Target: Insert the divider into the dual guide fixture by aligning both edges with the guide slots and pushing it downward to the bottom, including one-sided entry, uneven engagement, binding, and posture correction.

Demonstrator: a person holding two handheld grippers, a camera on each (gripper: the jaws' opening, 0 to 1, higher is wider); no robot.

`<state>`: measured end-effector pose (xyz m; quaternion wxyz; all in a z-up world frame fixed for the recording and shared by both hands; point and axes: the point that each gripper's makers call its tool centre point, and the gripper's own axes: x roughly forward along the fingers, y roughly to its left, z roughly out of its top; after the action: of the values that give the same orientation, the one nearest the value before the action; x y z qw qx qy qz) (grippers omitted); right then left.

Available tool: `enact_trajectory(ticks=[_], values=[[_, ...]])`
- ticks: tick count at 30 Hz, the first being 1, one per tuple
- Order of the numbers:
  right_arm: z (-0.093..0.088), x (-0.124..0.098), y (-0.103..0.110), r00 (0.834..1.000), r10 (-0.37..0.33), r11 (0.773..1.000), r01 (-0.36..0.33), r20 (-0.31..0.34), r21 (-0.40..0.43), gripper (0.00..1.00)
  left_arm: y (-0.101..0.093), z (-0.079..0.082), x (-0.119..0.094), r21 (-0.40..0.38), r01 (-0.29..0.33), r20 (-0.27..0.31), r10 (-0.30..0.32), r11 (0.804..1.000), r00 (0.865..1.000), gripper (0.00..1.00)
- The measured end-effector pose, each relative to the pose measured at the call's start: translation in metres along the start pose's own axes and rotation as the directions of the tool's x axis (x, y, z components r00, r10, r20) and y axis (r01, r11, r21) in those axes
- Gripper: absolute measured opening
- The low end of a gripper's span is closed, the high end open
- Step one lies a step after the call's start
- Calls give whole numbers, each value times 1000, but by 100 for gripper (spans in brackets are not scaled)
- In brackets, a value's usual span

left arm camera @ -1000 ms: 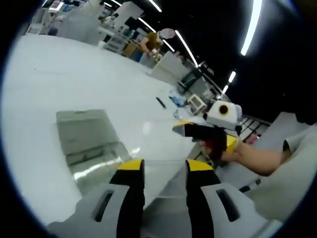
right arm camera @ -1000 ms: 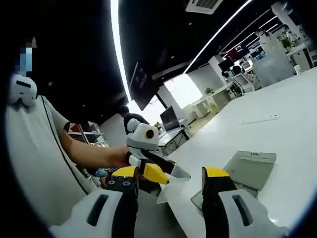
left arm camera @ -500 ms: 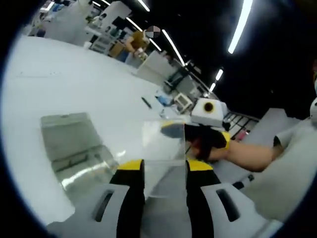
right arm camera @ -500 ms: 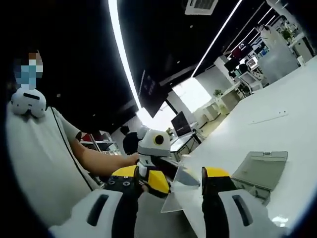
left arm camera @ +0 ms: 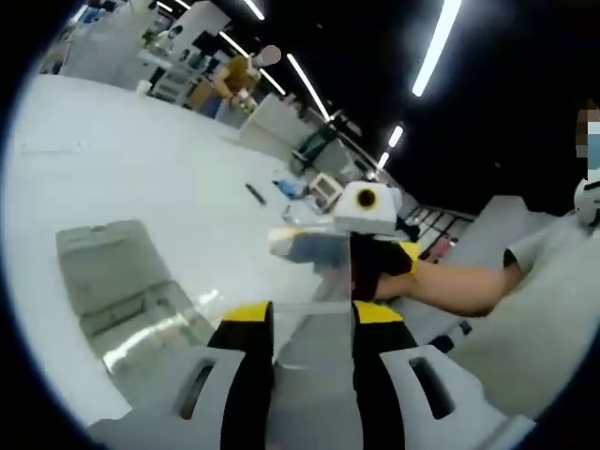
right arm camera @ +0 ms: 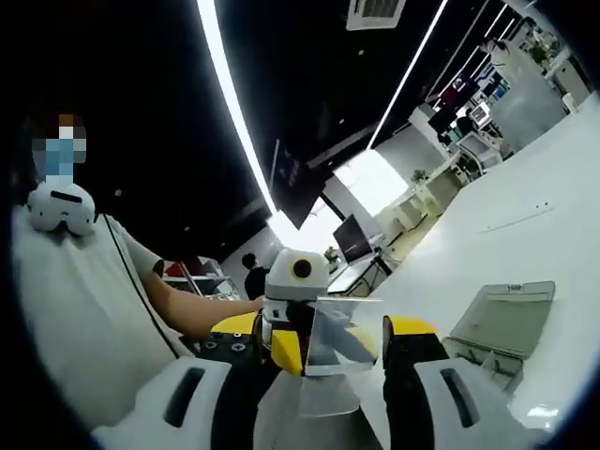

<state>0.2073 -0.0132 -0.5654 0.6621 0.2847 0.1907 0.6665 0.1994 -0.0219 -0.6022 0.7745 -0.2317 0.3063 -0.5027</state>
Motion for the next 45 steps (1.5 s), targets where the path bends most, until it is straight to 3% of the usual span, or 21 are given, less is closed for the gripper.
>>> enact_trajectory(ticks=[18, 34, 45], values=[[-6, 1, -8, 999, 1, 999, 0, -40, 33, 52, -7, 1, 5, 19, 34, -13, -33, 999, 999, 29], [-16, 3, -6, 997, 41, 998, -37, -70, 54, 34, -11, -7, 10, 24, 66, -44, -65, 998, 997, 29], [-19, 3, -7, 996, 38, 997, -33, -82, 63, 33, -8, -10, 9, 16, 81, -44, -81, 997, 996, 30]])
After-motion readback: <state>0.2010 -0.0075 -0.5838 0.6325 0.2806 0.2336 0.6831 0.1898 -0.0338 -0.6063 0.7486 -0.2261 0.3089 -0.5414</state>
